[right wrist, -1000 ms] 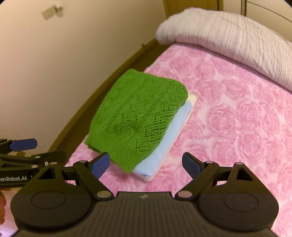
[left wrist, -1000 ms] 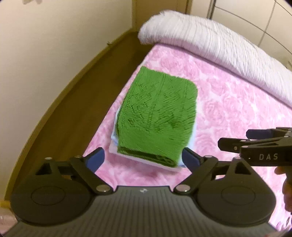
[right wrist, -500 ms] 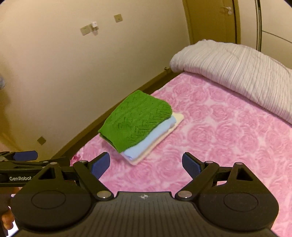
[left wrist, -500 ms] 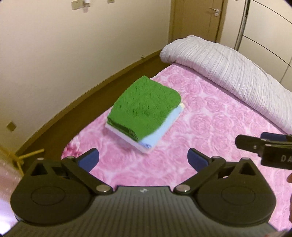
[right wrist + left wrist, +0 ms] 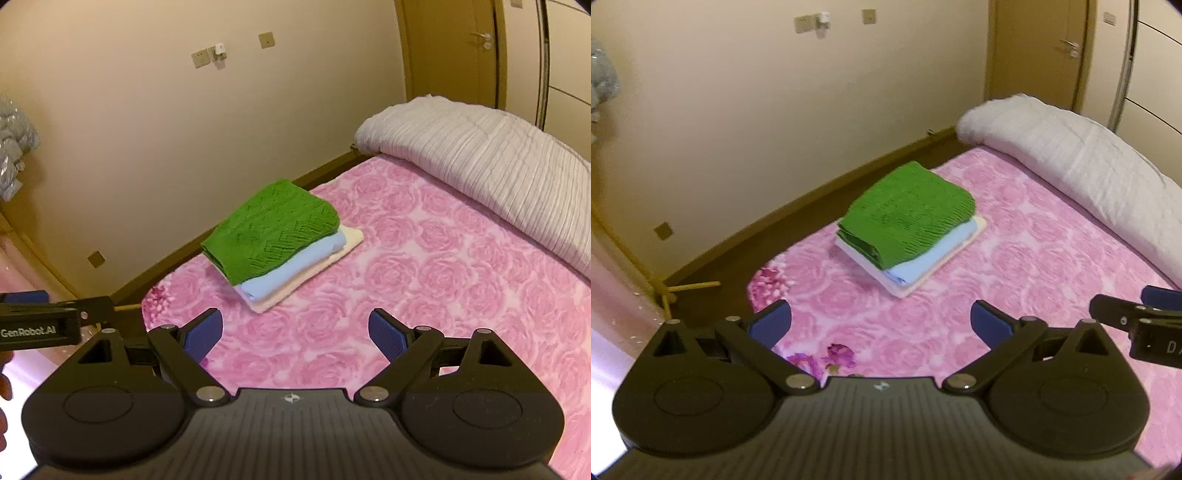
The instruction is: Fold clothes
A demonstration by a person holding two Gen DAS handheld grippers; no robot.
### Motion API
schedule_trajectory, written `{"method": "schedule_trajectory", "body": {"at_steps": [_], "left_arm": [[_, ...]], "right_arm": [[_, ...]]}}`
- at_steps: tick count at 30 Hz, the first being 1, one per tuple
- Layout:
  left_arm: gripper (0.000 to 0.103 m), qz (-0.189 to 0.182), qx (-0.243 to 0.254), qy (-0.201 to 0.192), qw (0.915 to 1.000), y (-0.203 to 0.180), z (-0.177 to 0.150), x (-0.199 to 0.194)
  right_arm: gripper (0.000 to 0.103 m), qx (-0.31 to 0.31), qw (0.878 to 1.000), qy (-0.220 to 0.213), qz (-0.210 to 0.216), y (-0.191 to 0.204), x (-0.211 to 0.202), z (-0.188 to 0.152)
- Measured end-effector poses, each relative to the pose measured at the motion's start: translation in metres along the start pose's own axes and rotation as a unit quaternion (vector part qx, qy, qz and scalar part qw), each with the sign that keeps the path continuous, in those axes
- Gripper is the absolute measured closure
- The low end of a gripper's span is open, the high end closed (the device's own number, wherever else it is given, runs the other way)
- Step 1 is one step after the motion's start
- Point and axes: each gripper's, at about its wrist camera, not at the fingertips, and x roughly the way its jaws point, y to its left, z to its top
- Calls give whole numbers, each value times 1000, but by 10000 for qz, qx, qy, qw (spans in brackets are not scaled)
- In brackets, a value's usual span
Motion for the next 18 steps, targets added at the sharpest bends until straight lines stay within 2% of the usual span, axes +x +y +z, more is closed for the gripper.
{"method": "schedule_trajectory", "body": {"at_steps": [9,15,18], "left_arm": [[1,544,-168,20,9984,-9,-14,9],[1,388,-364,243,9983,-5,-21,23],[1,447,-359,359,9977,-7,-21,33]], "right_arm": [[14,-81,9988,363,324,-13,31,3],[14,28,9969,567,544,-17,54,9],[14,-64,9969,621,469,-16,64,16]]}}
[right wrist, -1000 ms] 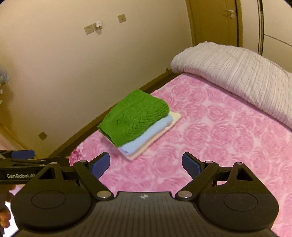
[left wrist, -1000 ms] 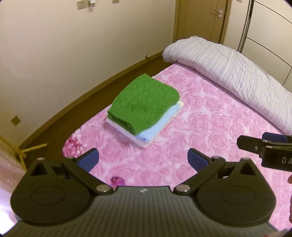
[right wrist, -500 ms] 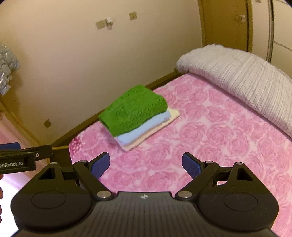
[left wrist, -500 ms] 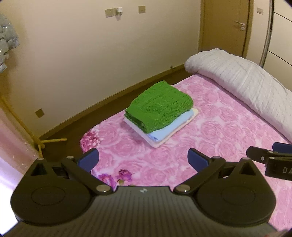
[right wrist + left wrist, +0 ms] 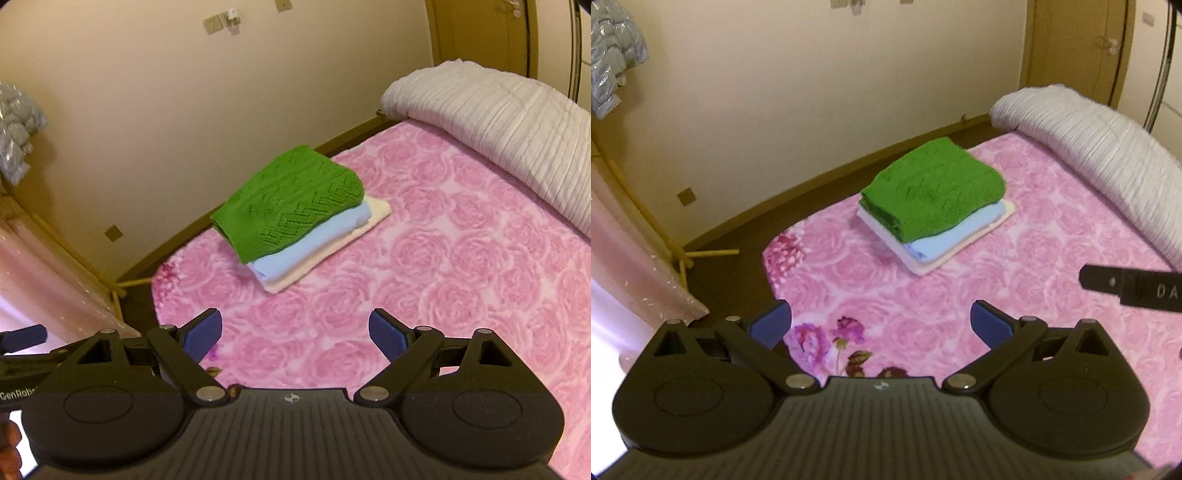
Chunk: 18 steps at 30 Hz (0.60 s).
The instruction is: Fold clothes
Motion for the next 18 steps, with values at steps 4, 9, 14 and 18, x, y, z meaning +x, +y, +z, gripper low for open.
{"method": "schedule_trajectory", "body": {"at_steps": [4,9,14,18], "left_arm": [[1,98,35,153,9998,-4,2,15],[1,114,113,336,9993,-11,10,33],[1,91,203,540,9983,-19,15,55],[1,78,271,663,9974,-24,17,72]], "right_arm": [[14,-102,9997,196,-104,3,14,8],[14,-157,9991,343,-189,1,28,17],[14,-65,9984,521,-192,-6,49,26],[14,42,9975,690,-175,-14,67,29]]}}
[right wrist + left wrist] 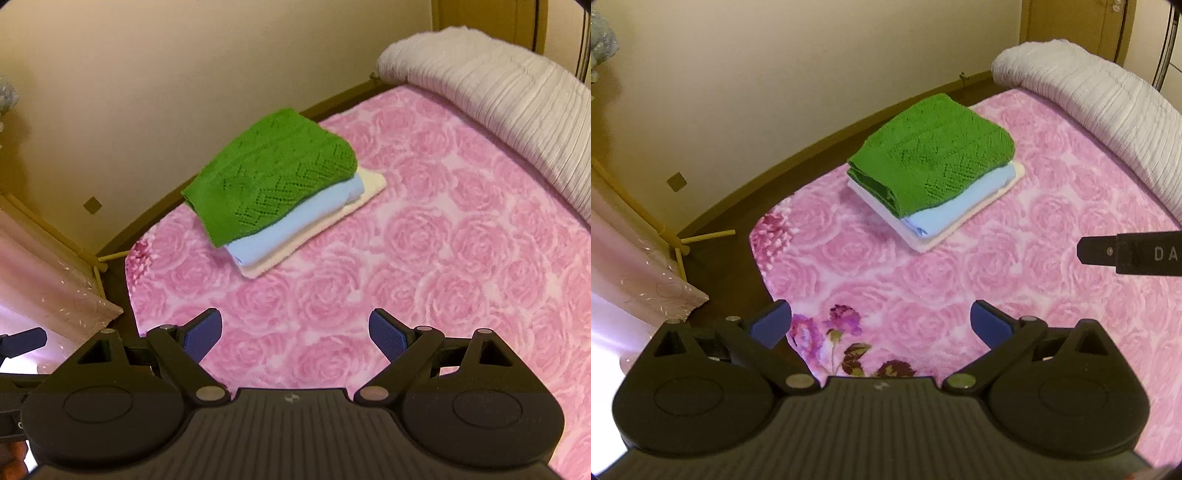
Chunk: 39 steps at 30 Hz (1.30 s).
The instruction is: Fold clothes
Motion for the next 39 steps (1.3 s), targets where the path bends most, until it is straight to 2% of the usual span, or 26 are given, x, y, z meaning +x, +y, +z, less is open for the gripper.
{"method": "schedule_trajectory", "body": {"at_steps": [13,24,33,39], "left_arm": [[1,-15,196,219,9996,-11,16,47],[1,-30,252,418,9988,-17,19,74],[1,-59,266,401,9988,-15,24,75],[1,-57,324,217,9992,-13,25,68]], "right_arm": [[14,232,9991,350,-111,-23,40,12],[14,189,9986,481,-115,-23,57,18],[14,218,9983,520,-123,-21,62,20],[14,249,9983,508,-147,-19,59,19]]}}
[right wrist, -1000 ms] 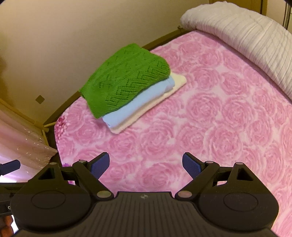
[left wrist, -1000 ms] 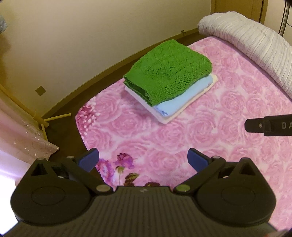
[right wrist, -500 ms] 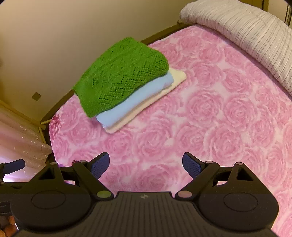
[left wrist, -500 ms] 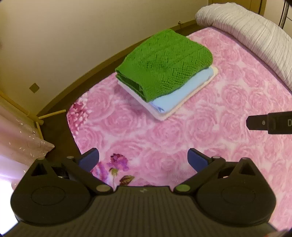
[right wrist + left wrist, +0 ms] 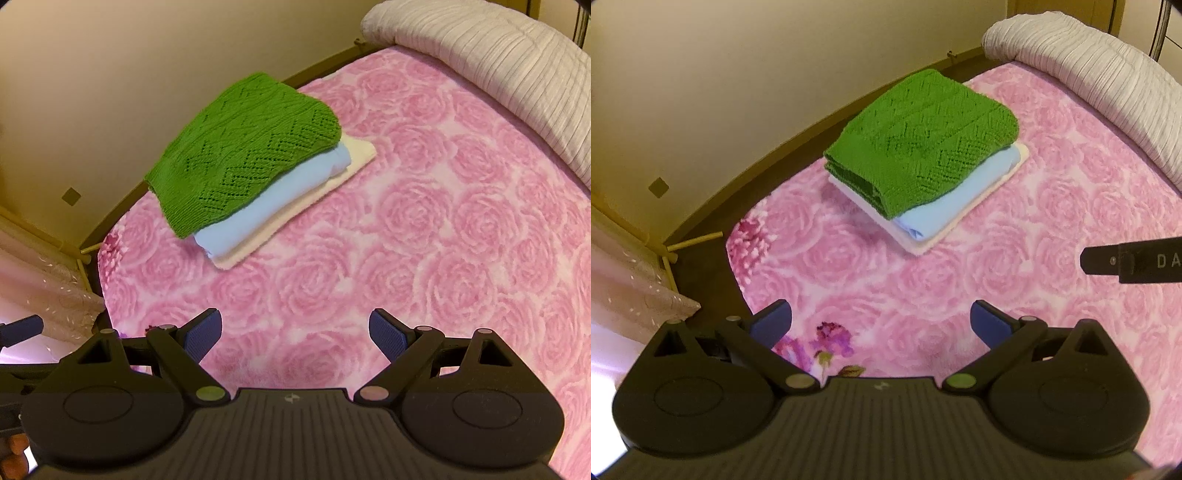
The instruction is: Fold clothes
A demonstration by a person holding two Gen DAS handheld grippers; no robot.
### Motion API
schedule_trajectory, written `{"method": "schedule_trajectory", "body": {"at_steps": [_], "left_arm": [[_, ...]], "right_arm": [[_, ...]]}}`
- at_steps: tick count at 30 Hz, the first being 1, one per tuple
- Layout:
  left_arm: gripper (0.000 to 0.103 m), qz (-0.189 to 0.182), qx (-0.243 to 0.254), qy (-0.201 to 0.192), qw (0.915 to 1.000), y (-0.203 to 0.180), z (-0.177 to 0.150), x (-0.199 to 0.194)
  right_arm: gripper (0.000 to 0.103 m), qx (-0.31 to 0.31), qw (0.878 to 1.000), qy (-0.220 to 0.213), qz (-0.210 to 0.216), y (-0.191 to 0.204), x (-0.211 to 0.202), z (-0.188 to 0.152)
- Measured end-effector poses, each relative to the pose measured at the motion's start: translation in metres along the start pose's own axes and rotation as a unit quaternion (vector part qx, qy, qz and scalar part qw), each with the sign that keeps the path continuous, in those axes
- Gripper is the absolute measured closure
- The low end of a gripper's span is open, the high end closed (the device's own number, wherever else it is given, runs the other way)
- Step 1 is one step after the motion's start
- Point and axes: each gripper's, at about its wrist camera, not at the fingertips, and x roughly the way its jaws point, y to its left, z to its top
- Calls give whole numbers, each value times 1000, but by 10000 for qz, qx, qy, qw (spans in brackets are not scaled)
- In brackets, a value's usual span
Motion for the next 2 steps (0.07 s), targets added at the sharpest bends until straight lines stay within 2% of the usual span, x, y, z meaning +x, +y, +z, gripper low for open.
{"method": "schedule_trajectory", "body": {"at_steps": [2], "left_arm": [[1,-36,6,-16,10000,0,0,-2]], "right_arm": [[14,-8,10000,-7,5,2,-2,-1]]}}
